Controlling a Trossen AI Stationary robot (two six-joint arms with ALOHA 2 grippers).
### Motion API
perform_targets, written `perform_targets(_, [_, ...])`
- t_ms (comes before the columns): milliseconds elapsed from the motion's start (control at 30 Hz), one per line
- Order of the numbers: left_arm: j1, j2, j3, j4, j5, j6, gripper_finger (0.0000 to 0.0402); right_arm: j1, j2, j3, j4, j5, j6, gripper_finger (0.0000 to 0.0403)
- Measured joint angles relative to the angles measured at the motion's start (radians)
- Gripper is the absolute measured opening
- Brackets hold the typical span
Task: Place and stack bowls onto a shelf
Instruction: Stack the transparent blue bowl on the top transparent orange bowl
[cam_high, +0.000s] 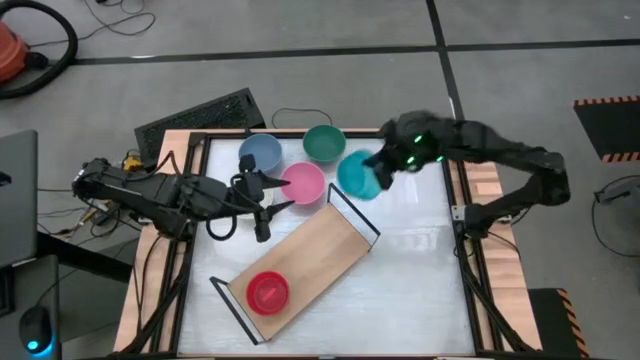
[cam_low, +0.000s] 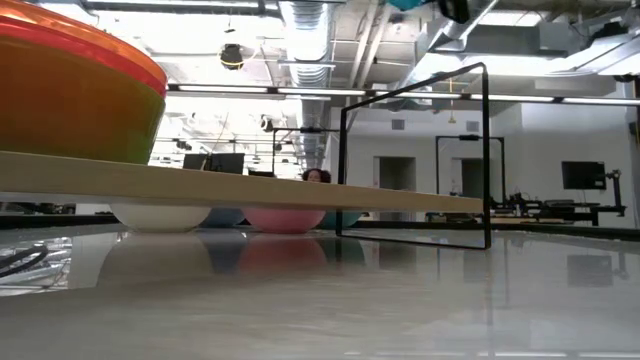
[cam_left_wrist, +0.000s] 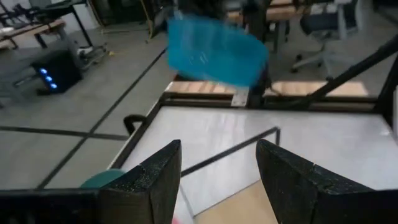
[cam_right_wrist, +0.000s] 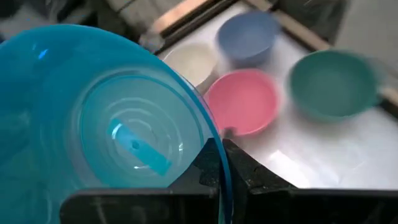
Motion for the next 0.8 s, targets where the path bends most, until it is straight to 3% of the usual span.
perform_targets(133, [0.0,0.0,0.0,0.0,0.008,-0.071,0.0194,0.079,0.098,0.003,0.018,0.005,0.042,0.0023])
perform_targets(300, [0.003,0.0,0.0,-0.043,-0.151,-0.251,0.0194,0.137,0.215,0.003,0.07,0.059,0.078,0.0023])
perform_targets(367, [0.018,0.0,0.0,-0.099,-0.161,-0.33,0.0194,0.146,0.259,0.003,0.097,0.061,0.091,0.0023])
perform_targets(600, [0.126,0.006,0.0,-0.368,0.047,-0.726,0.0194,0.169,0.384,0.003,0.128,0.06,0.138,0.0023])
perform_targets(800, [0.168,0.046,0.0,-0.397,0.224,-0.783,0.0194,0.179,0.454,0.004,0.157,0.046,0.157,0.0023])
